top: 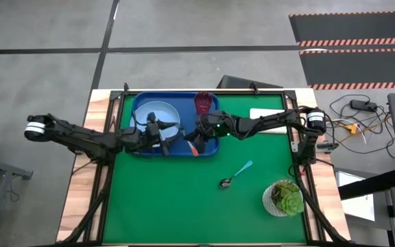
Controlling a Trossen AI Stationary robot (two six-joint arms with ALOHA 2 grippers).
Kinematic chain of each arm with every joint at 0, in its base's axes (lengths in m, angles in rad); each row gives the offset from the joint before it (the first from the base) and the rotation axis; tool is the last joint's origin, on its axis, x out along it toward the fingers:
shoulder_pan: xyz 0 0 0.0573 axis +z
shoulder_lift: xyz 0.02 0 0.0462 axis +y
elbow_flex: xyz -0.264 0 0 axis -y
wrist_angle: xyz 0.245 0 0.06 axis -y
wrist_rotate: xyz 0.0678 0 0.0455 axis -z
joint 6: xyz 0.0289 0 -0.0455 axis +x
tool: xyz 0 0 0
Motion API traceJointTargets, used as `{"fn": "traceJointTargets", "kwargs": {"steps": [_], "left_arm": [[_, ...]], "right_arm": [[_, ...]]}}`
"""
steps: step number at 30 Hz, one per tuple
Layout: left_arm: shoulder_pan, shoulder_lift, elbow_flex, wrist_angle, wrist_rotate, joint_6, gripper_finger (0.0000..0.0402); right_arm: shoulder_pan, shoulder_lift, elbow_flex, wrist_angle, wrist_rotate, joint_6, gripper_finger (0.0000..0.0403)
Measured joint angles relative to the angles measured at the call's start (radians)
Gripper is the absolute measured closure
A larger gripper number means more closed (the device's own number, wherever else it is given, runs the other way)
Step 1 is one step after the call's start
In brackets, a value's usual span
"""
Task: Pick and place plate/cup/fork/spoon on tray
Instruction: Put the orange fork on the blue serving tray to the right of the blue plate
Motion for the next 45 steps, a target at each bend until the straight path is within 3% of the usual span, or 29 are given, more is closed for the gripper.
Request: {"fn": "traceJointTargets", "kwargs": {"steps": [6,11,17,29,35,45], "left_arm": [[0.0,-0.121,-0.002,-0.226,-0.095,-0.003,0.0173],[-0.001,-0.195,-0.002,-0.268,-0.097,-0.032,0.0171],[-0.001,-0.256,-0.01,-0.276,-0.096,-0.034,0.0171],[-0.002,-0.329,-0.046,-0.276,-0.096,-0.025,0.0171],[-0.001,-0.354,-0.058,-0.272,-0.095,-0.024,0.0171],[-0.001,-0.352,-0.061,-0.274,-0.096,-0.025,0.0171]], "right_arm": [[-0.013,0.0,-0.043,-0.004,0.117,0.11,0.0394],[-0.016,0.024,-0.061,0.004,0.249,0.162,0.0394],[-0.036,0.122,-0.045,0.111,0.252,0.223,0.0394],[-0.065,0.272,0.092,0.061,0.253,0.242,0.0394],[-0.064,0.26,0.091,-0.013,0.363,0.214,0.0392],[-0.062,0.26,0.091,-0.046,0.39,0.22,0.0328]]}}
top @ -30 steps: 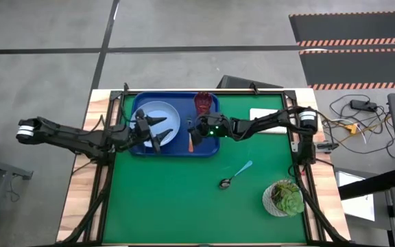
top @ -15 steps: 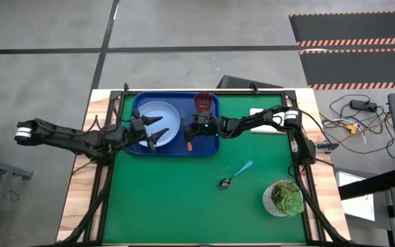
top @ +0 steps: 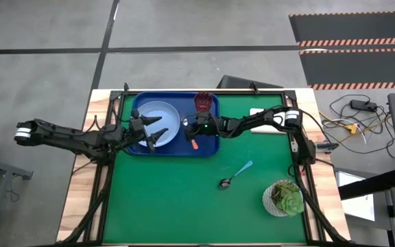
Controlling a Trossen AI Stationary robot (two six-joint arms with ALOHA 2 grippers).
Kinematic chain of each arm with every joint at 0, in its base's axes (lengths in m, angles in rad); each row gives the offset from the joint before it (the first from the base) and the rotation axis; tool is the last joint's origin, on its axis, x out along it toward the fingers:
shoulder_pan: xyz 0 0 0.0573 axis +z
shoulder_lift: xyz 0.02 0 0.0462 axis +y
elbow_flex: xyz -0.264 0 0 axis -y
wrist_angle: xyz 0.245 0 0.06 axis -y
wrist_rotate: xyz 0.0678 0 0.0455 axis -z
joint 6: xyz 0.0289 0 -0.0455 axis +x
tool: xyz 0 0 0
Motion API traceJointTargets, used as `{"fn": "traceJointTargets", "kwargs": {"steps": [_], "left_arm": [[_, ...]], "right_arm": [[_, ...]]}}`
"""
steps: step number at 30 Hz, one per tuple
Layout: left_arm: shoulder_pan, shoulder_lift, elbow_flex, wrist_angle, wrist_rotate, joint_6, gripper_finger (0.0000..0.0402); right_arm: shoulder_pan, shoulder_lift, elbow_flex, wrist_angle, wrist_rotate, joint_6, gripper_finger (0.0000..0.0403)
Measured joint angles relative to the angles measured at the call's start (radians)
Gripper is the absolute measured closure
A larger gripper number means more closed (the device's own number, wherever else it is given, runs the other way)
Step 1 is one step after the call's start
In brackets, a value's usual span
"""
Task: Pick and place plate/cup/fork/spoon on tray
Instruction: Put the orange fork on the blue serving tray to the right of the blue plate
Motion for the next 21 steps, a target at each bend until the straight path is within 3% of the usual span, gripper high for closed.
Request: {"fn": "traceJointTargets", "kwargs": {"steps": [9,15,21], "left_arm": [[0.0,0.006,-0.001,-0.001,0.0,-0.001,0.0171],[0.0,0.014,-0.003,0.002,0.0,-0.002,0.0171],[0.0,0.016,-0.003,0.008,0.0,-0.002,0.0171]], "right_arm": [[0.005,-0.1,0.004,-0.22,-0.016,-0.083,0.0301],[0.048,-0.162,0.033,-0.422,-0.018,-0.201,0.0334],[0.104,-0.142,0.033,-0.454,-0.009,-0.238,0.0384]]}}
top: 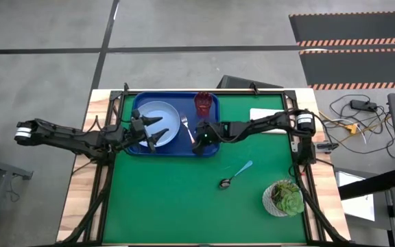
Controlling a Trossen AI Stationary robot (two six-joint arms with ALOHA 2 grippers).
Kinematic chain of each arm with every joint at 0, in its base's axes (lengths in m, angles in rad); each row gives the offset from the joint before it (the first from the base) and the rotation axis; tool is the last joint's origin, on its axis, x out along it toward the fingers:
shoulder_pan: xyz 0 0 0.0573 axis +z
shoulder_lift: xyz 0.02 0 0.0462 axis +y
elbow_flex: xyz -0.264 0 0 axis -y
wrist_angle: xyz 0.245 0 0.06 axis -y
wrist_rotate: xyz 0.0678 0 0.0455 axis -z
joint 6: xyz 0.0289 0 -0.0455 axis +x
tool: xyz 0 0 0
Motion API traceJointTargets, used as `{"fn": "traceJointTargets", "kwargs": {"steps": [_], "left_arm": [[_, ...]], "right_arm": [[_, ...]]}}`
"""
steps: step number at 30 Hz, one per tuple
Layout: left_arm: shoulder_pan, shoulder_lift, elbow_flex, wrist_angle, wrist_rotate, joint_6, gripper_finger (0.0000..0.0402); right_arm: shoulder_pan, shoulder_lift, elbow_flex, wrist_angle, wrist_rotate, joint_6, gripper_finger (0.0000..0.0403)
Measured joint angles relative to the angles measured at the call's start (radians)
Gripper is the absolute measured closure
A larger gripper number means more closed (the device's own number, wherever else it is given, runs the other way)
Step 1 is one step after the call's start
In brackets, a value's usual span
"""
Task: Pick and place plate/cup/fork/spoon on tray
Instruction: Put the orange fork on the blue serving tray to the right of the blue plate
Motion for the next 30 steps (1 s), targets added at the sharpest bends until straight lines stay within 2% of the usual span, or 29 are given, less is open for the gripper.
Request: {"fn": "traceJointTargets", "kwargs": {"steps": [19,30], "left_arm": [[0.0,0.012,-0.002,0.0,0.001,0.002,0.0171],[0.0,0.008,-0.002,0.0,0.0,0.002,0.0171]], "right_arm": [[0.02,0.023,-0.015,0.003,0.026,0.004,0.0394],[0.049,0.141,0.01,0.113,0.005,0.001,0.0394]]}}
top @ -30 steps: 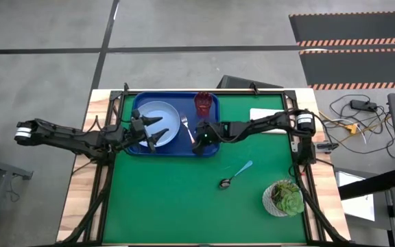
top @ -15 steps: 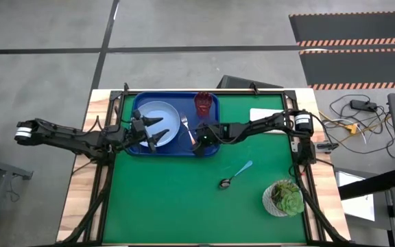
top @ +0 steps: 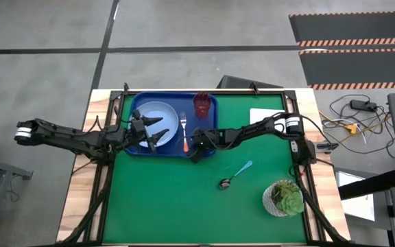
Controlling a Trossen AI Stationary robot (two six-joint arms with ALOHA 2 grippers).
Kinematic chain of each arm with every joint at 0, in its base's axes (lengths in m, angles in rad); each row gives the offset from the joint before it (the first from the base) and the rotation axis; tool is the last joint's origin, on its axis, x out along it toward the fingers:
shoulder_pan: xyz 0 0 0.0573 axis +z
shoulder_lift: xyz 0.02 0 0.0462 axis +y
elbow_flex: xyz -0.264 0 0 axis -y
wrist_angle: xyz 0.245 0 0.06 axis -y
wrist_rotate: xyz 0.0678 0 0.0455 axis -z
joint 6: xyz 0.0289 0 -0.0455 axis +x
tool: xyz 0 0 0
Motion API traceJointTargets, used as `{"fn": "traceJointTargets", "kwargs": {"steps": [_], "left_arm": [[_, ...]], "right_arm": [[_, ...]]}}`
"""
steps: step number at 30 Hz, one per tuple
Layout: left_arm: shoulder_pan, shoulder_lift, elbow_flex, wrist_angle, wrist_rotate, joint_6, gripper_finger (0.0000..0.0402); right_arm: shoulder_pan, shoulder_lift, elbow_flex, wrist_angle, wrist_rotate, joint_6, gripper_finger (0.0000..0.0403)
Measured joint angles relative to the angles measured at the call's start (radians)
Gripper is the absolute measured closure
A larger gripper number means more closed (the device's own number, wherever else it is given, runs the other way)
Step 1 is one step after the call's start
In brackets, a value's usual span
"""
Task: Pick and place plate/cup/fork/spoon on tray
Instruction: Put the orange fork on the blue serving tray to the right of the blue plate
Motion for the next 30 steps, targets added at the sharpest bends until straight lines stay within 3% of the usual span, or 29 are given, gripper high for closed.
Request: {"fn": "traceJointTargets", "kwargs": {"steps": [13,22,27,30], "left_arm": [[0.0,0.004,0.0,0.001,0.0,0.001,0.0171],[0.0,0.045,0.006,-0.055,0.012,0.021,0.0172],[-0.001,0.123,0.072,-0.169,0.03,0.018,0.0205],[0.0,0.197,0.117,-0.258,0.148,0.028,0.0248]], "right_arm": [[0.009,0.008,0.09,-0.045,-0.021,-0.058,0.0394],[0.023,-0.002,0.167,-0.367,-0.007,-0.079,0.0394],[0.023,-0.015,0.177,-0.516,0.05,-0.108,0.0394],[0.022,-0.025,0.176,-0.575,0.097,-0.11,0.0394]]}}
